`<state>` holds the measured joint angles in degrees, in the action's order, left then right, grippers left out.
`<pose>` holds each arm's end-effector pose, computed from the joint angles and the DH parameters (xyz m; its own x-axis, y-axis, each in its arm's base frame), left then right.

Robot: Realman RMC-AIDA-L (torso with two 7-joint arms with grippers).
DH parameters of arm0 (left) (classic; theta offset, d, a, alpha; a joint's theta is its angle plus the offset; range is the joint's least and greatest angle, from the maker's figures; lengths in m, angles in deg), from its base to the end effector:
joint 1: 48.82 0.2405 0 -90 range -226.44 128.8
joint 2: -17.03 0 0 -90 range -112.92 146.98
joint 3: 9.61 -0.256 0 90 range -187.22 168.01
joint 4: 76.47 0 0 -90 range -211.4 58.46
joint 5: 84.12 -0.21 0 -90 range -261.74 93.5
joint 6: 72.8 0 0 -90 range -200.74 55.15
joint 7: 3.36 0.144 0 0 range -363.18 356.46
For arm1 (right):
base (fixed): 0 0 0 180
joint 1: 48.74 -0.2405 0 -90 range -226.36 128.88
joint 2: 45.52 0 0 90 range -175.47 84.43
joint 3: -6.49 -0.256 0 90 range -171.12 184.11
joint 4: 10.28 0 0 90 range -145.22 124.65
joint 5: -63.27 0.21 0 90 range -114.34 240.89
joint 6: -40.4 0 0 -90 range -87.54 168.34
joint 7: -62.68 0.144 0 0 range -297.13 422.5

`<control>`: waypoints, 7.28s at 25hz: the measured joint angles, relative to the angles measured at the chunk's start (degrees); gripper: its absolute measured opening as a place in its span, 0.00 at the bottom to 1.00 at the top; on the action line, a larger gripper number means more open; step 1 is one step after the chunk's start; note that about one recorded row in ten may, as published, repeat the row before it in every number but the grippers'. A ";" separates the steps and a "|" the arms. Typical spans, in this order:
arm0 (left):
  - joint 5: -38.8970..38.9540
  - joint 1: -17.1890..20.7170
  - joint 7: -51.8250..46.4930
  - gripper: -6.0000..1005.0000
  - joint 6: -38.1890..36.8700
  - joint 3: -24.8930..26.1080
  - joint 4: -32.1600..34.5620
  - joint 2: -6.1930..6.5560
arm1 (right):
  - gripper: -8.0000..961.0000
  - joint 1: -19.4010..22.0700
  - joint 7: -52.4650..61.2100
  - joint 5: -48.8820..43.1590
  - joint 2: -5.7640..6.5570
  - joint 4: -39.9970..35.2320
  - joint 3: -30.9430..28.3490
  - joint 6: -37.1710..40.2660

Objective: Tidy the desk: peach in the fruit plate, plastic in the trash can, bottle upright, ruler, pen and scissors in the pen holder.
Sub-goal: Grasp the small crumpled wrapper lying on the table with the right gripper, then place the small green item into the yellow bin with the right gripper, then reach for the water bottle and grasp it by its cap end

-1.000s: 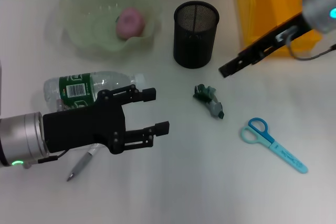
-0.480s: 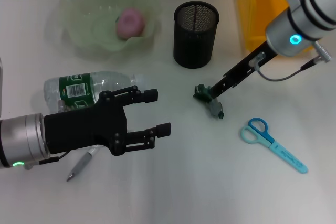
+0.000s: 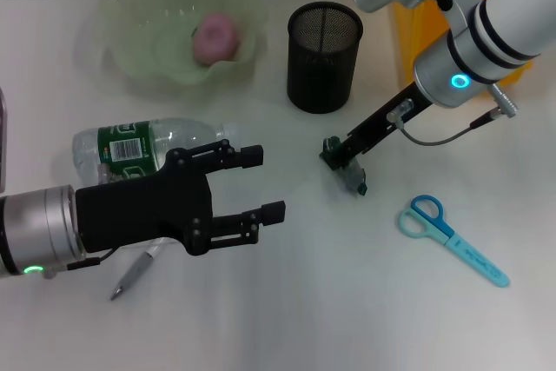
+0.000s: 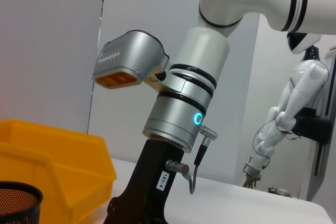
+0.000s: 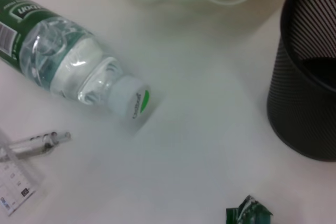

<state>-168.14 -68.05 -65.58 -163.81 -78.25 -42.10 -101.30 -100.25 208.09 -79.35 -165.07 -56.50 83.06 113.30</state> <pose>-0.2525 0.2711 -0.0341 0.7446 0.1578 0.6486 0.2796 -0.9560 -0.0884 0.1622 0.4017 -0.0600 0.7096 -0.6895 0.1448 -0.6146 -0.7063 -0.3512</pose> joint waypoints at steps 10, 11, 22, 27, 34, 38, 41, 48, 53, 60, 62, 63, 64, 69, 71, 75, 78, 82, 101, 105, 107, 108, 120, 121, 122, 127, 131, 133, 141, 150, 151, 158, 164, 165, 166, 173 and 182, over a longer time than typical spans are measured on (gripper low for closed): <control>0.00 0.12 0.66 0.75 0.12 0.00 -0.01 0.03 | 0.77 -0.24 0.36 0.10 -0.04 0.28 1.05 -0.10; 0.00 0.14 0.68 0.75 0.19 0.00 -0.01 0.03 | 0.77 -0.26 0.46 0.12 -0.05 0.56 1.45 -0.39; 0.01 0.14 1.83 0.75 0.27 0.00 -0.16 -0.03 | 0.76 -0.37 0.59 0.26 -0.07 1.72 1.66 -2.26; 0.13 0.16 1.93 0.75 0.35 0.00 -0.19 -0.06 | 0.76 -0.14 0.58 0.34 -0.07 1.51 1.65 -2.81; 0.34 -0.07 1.99 0.75 0.64 0.00 -0.19 -0.06 | 0.69 -0.31 0.23 0.34 -0.07 1.74 1.65 -2.84; 0.34 -0.28 2.01 0.75 1.00 0.00 -0.19 -0.06 | 0.58 -0.42 0.08 0.34 -0.07 1.76 1.65 -2.86; 0.34 -0.32 2.02 0.75 1.17 0.00 -0.19 -0.06 | 0.57 -0.49 0.02 0.34 -0.07 1.76 1.82 -2.85; 0.40 -0.45 2.02 0.75 1.64 0.00 -0.16 -0.07 | 0.55 -0.58 -0.06 0.34 0.00 2.01 3.39 -2.97; 0.44 -0.62 2.21 0.75 1.64 0.00 -0.20 -0.06 | 0.54 -0.61 -0.08 0.34 0.02 2.32 3.85 -3.50; 0.44 -0.64 2.72 0.75 1.64 0.00 -0.20 -0.07 | 0.53 -0.58 -0.10 0.26 0.00 2.36 3.86 -3.75; 0.44 -0.64 2.72 0.75 1.63 0.06 -0.19 -0.06 | 0.52 -0.56 -0.11 0.26 -0.02 2.36 4.37 -3.85; 0.44 -0.64 2.72 0.75 1.63 0.06 -0.19 -0.06 | 0.49 -0.56 -0.11 0.26 -0.02 2.36 4.37 -3.85; 0.45 -0.63 2.72 0.75 1.63 0.07 -0.19 -0.07 | 0.46 -0.53 -0.12 0.26 -0.03 2.35 4.82 -3.97; 0.53 -0.71 2.73 0.75 1.63 0.10 -0.19 -0.06 | 0.30 0.03 -0.29 0.27 -0.06 1.95 6.04 -4.86; 0.53 -0.71 2.72 0.75 1.63 0.21 -0.19 -0.06 | 0.23 0.88 -0.70 0.46 -0.07 1.45 6.03 -5.10; 0.54 -0.53 2.77 0.75 1.63 1.12 -0.18 -0.06 | 0.11 3.19 -1.53 1.87 -0.07 -1.10 6.03 -5.11; 0.54 -0.41 2.78 0.75 1.58 1.55 -0.18 -0.06 | 0.04 6.92 -3.30 5.37 0.05 -5.99 5.70 -5.08; 0.54 -0.37 2.81 0.75 1.57 1.66 -0.18 -0.03 | 0.04 12.86 -5.45 9.53 0.21 -13.45 5.32 -4.49; 0.58 -0.57 4.31 0.75 1.64 3.00 -1.63 -0.16 | 0.03 31.35 -52.85 63.23 0.34 -2.07 -21.58 -3.75; 0.62 -0.63 4.31 0.75 1.64 3.00 -1.77 -0.25 | 0.03 29.87 -54.43 63.40 0.35 0.16 -26.90 -3.77; 0.62 -0.64 4.30 0.75 1.64 2.99 -1.78 -0.26 | 0.03 28.77 -54.90 63.45 0.35 0.90 -29.89 -4.22; 0.62 -0.64 4.31 0.75 1.63 2.99 -1.80 -0.26 | 0.03 28.19 -54.95 63.46 0.36 1.22 -30.96 -4.96; 0.67 -0.24 4.30 0.75 1.54 3.46 -1.86 -0.24 | 0.03 22.09 -55.14 61.06 0.49 6.77 -31.49 -21.43; 0.68 -0.23 4.30 0.75 1.49 3.64 -1.86 -0.24 | 0.03 21.44 -55.15 59.60 0.53 7.11 -31.22 -22.52; 0.68 -0.22 4.30 0.75 1.45 3.80 -1.86 -0.23 | 0.03 21.44 -55.15 59.60 0.53 7.11 -31.22 -22.52; 0.71 -0.40 4.30 0.75 1.55 3.96 -1.85 -0.24 | 0.03 20.08 -55.17 57.70 0.56 8.36 -30.86 -24.91; 0.71 -0.81 3.83 0.75 1.40 3.97 -1.82 -0.18 | 0.04 19.54 -55.17 56.73 0.64 9.14 -30.87 -25.05; 0.71 -0.99 3.62 0.75 1.39 4.18 -1.79 -0.09 | 0.04 19.64 -55.18 56.75 0.63 9.13 -30.90 -24.98; 0.71 -1.14 3.76 0.75 1.62 4.49 -1.59 -0.06 | 0.34 20.06 -55.21 57.19 0.51 8.88 -31.52 -23.69; 0.68 -1.33 0.99 0.75 2.55 7.78 -0.11 -0.08 | 0.48 21.67 -55.80 60.08 0.39 8.69 -31.63 -17.97; 0.64 -1.41 -0.27 0.75 2.87 8.03 0.65 -0.06 | 0.48 22.19 -56.34 61.31 0.37 8.82 -31.64 -16.49; -6.46 -2.64 -18.01 0.75 9.96 7.82 14.83 0.16 | 0.49 25.59 -58.75 67.35 0.26 11.06 -31.62 -7.79; -23.45 -9.08 -33.65 0.75 9.87 7.75 24.93 0.29 | 0.49 26.62 -58.83 67.46 0.37 13.32 -31.72 -5.63; -26.21 -10.18 -35.74 0.75 9.68 7.75 25.95 0.26 | 0.49 26.78 -58.85 67.46 0.37 13.70 -31.73 -5.25; -28.81 -11.21 -37.75 0.75 9.55 7.75 26.90 0.17 | 0.49 27.01 -58.85 67.47 0.37 14.12 -31.73 -4.78; -44.72 -16.34 -49.83 0.75 9.62 0.52 35.07 -0.16 | 0.49 27.72 -58.95 67.48 0.38 15.66 -31.76 -3.74; -55.05 -17.80 -58.04 0.75 13.18 -11.68 39.72 -0.44 | 0.49 27.37 -59.07 67.20 0.45 16.73 -31.46 -3.66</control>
<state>-223.19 -85.85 -123.62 -150.64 -89.93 -2.38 -101.73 -72.88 149.02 -12.15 -164.62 -39.77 51.60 109.64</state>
